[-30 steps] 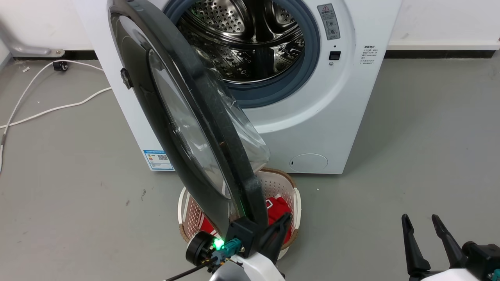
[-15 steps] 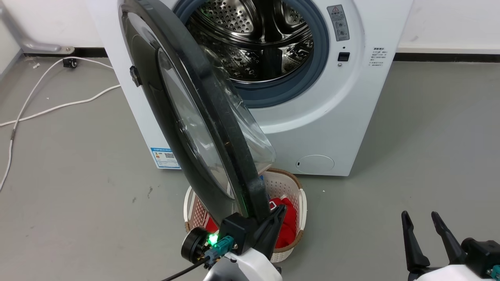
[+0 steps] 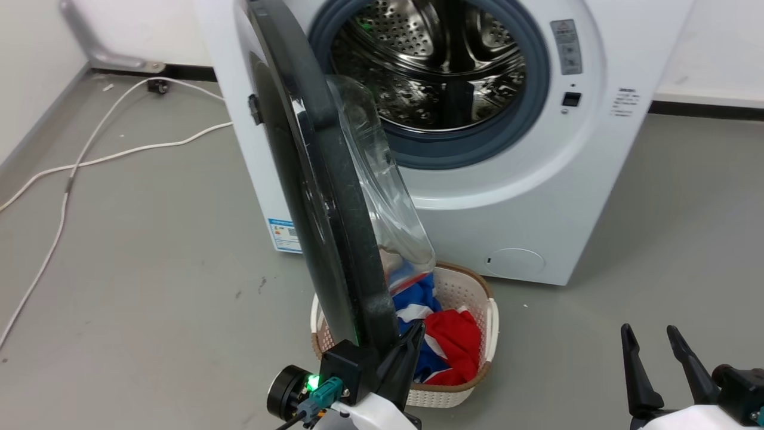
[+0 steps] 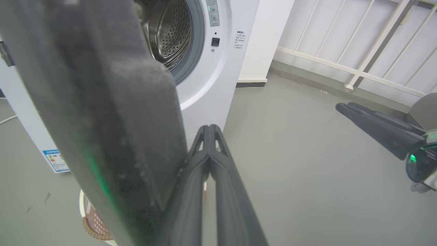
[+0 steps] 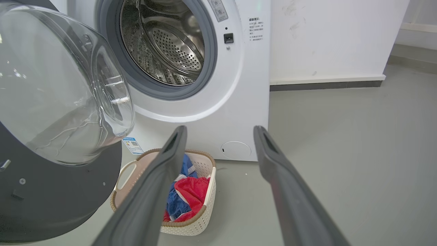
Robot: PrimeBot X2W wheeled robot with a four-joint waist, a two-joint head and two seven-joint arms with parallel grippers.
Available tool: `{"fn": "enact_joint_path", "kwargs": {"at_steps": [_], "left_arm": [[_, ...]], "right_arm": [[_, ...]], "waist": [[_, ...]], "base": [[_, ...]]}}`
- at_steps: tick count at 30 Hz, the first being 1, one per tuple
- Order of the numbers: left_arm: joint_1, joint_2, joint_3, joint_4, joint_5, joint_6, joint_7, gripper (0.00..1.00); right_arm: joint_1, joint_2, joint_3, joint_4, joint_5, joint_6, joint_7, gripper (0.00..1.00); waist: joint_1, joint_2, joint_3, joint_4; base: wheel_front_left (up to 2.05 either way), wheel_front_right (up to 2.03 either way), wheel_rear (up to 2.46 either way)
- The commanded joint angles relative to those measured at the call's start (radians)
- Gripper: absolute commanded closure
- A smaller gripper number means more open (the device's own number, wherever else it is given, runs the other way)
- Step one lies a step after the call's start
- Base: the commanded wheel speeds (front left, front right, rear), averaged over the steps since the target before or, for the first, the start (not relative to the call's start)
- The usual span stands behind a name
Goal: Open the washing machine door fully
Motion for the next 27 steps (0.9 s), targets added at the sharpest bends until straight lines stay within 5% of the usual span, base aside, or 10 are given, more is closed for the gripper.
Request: {"fn": "enact_joint_path", "kwargs": {"at_steps": [1, 17, 27], "left_arm": [[-0.002, 0.021, 0.018, 0.001, 0.001, 0.010, -0.004, 1.00], [0.031, 0.036, 0.050, -0.010, -0.023, 0.044, -0.035, 1.00], [0.018, 0.094, 0.194, 0.008, -0.080, 0.088, -0.086, 1.00]], "right_arm": [[0.000, 0.001, -0.005, -0.003, 0.004, 0.000, 0.000, 0.00], [0.012, 0.001, -0.024, -0.014, 0.013, 0.000, 0.008, 0.00], [-0.004, 0.001, -0.015, -0.026, 0.010, 0.000, 0.017, 0.00]], "waist": [[0.0000, 0.0000, -0.003, 0.033], [0.0000, 0.0000, -0.008, 0.250], [0.0000, 0.0000, 0.007, 0.285]], "base": [[0.00, 0.00, 0.00], [0.00, 0.00, 0.00], [0.00, 0.00, 0.00]]}}
